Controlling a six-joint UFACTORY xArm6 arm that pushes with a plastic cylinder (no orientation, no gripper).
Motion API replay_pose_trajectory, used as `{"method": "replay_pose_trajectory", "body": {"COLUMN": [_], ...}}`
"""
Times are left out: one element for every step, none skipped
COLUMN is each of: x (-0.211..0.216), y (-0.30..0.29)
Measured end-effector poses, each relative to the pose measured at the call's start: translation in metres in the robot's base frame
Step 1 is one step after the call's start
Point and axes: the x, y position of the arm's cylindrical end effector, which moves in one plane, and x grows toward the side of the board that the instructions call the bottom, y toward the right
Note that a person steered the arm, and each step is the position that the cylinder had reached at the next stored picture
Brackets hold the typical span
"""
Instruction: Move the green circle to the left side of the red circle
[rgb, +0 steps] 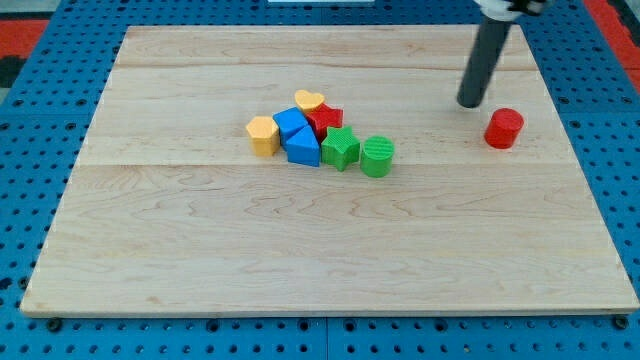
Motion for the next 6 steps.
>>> {"method": "replay_pose_trajectory", "body": {"x": [0.039, 0.114, 0.167, 0.157, 0.108, 0.080], "y": [-0.023, 0.005, -0.053, -0.126, -0.117, -0.066]}}
